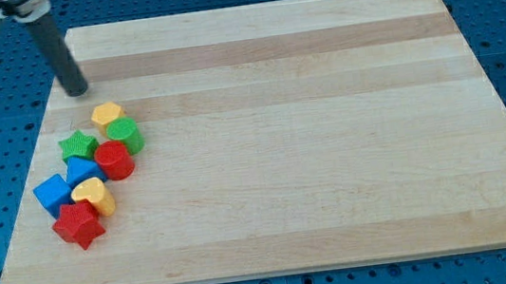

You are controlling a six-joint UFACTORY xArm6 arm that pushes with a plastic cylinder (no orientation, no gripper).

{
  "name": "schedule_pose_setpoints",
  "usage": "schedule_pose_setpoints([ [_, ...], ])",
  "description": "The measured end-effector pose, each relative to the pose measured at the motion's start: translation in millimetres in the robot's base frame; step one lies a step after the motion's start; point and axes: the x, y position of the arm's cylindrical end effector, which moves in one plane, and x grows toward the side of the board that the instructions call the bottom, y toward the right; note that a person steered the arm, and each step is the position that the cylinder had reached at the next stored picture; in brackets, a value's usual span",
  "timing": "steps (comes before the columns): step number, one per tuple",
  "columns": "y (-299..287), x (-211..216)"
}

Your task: Push the green blocks away from the group of blocks

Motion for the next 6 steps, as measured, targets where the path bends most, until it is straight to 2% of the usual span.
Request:
schedule_pose_setpoints([
  [1,-18.2,66.5],
  [2,-5.1,115.2],
  [4,103.3,86.3],
  [6,181.2,84.3],
])
